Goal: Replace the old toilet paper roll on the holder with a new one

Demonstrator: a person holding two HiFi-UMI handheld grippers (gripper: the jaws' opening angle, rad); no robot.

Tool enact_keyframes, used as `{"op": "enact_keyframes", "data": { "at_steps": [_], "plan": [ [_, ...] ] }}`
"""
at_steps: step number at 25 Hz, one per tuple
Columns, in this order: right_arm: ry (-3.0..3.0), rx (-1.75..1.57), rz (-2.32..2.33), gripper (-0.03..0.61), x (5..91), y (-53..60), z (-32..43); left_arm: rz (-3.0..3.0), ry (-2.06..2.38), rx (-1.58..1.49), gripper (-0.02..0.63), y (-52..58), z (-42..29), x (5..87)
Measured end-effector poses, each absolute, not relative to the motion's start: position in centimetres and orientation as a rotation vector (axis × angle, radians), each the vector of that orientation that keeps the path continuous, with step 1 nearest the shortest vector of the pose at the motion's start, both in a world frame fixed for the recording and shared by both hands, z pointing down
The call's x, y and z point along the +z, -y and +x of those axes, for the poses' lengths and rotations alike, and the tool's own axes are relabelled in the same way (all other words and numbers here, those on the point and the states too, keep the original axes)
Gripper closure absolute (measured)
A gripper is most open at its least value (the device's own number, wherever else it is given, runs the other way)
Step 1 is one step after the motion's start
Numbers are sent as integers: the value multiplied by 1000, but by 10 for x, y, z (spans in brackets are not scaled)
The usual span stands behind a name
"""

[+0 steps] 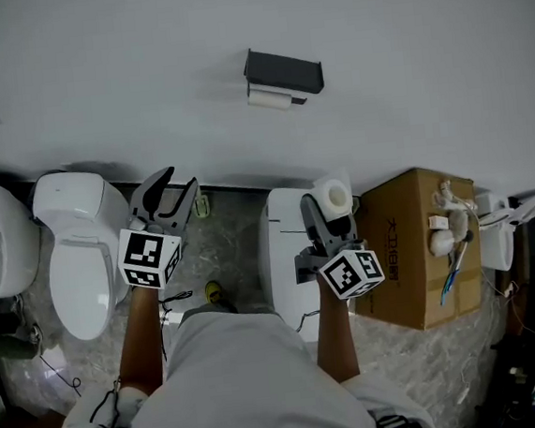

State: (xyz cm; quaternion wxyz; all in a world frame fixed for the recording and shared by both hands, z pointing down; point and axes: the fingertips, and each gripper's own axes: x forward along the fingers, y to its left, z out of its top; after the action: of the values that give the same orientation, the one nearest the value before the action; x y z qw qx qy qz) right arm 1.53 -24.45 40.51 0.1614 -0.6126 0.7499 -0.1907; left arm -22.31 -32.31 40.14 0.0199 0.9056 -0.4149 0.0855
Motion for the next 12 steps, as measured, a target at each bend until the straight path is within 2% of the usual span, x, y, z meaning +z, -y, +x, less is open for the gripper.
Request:
{"op": "enact_keyframes", "data": {
  "at_steps": [12],
  "plan": [
    [-2096,-540,-1722,241,403,281,39,2869,1238,297,420,360,-190,398]
  ]
}}
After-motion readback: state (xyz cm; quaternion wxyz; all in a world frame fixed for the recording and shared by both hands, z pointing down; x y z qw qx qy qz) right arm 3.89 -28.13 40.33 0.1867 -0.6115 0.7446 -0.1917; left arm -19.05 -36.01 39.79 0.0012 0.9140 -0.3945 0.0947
